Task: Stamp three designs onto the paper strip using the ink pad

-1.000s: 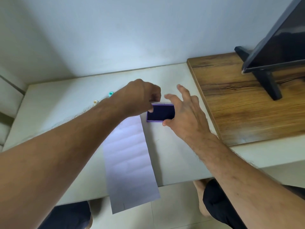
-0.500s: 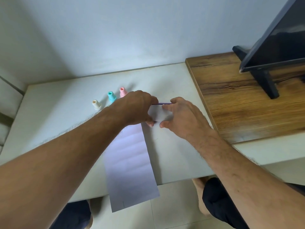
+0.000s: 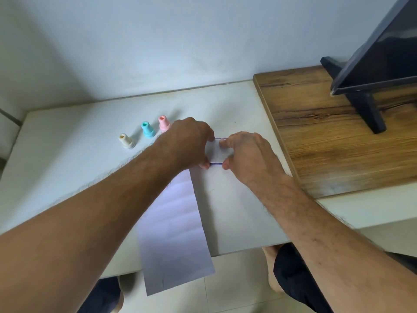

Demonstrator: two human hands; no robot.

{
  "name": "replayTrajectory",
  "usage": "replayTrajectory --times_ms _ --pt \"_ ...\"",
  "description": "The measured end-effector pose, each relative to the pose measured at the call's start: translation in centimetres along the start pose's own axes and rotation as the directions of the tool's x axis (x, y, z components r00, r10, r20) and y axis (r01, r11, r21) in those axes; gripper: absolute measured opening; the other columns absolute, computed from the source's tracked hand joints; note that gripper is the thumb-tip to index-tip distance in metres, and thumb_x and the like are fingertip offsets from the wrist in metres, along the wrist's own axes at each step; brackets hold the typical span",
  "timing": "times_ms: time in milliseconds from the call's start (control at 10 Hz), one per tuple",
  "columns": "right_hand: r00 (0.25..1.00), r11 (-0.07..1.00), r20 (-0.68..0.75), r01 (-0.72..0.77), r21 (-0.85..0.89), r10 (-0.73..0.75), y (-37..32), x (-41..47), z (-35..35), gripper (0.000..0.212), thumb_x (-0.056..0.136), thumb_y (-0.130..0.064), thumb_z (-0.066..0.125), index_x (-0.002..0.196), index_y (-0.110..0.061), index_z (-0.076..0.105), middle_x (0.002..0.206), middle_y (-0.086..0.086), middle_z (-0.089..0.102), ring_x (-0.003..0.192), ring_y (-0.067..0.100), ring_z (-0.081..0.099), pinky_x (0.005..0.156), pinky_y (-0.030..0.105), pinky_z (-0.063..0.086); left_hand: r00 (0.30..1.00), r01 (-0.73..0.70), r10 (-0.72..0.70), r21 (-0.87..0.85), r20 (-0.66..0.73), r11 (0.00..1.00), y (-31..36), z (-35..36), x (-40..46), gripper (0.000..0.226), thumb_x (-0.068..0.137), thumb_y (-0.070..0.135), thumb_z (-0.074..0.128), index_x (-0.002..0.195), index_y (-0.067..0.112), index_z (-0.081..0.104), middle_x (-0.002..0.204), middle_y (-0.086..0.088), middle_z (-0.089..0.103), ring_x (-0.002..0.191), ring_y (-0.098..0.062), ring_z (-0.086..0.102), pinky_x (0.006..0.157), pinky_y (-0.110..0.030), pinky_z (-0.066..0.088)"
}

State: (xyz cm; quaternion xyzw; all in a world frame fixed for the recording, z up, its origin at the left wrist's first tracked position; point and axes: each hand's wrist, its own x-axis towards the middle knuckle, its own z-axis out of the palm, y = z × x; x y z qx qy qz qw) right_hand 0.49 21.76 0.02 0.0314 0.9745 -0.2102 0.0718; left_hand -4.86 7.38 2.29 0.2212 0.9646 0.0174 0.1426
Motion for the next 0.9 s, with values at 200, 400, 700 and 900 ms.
replayTrajectory --times_ms 200,400,700,900 --pt "0.996 0.996 -0.013 -0.086 0.032 0.087 -0.1 -0.2 -0.5 0.036 0.078 -0.019 0.078 0.113 -0.021 0.069 0.111 0.008 0.067 0.1 0.026 0.061 0.069 0.026 0.037 0.996 0.076 -0.076 -0.004 0.036 0.997 0.3 0.4 0.1 0.07 0.068 0.032 0.084 0.132 0.03 0.055 0.119 -0.005 0.065 0.115 -0.029 0.056 0.101 -0.05 0.035" --pt "0.997 0.995 0.005 -0.08 0.051 0.079 -0.2 0.1 -0.9 0.039 0.074 -0.021 0.082 0.111 -0.02 0.069 0.109 0.007 0.066 0.095 0.025 0.058 0.07 0.026 0.041 0.995 0.101 -0.101 -0.029 0.006 0.994 0.4 0.7 0.6 0.069 0.065 0.029 0.087 0.127 0.029 0.057 0.119 -0.002 0.065 0.114 -0.027 0.057 0.097 -0.051 0.038" --pt "0.994 0.989 0.027 -0.11 0.1 0.108 0.2 1.1 -1.0 0.039 0.059 -0.024 0.087 0.092 -0.033 0.067 0.099 -0.003 0.059 0.086 0.019 0.058 0.073 0.031 0.053 0.994 0.109 -0.105 -0.141 0.034 0.984 -0.3 -0.2 1.1 0.072 0.06 0.043 0.086 0.127 0.032 0.06 0.124 0.003 0.064 0.121 -0.024 0.053 0.106 -0.047 0.03" --pt "0.997 0.982 0.024 -0.075 0.176 0.072 -0.4 0.1 -2.7 0.054 0.069 -0.024 0.085 0.119 -0.025 0.064 0.136 0.0 0.056 0.12 0.019 0.054 0.092 0.023 0.042 0.959 0.16 -0.244 -0.436 -0.144 0.886 -1.9 -2.8 -1.4 0.047 0.081 0.067 0.055 0.116 0.038 0.068 0.122 0.006 0.067 0.106 -0.021 0.062 0.085 -0.03 0.049"
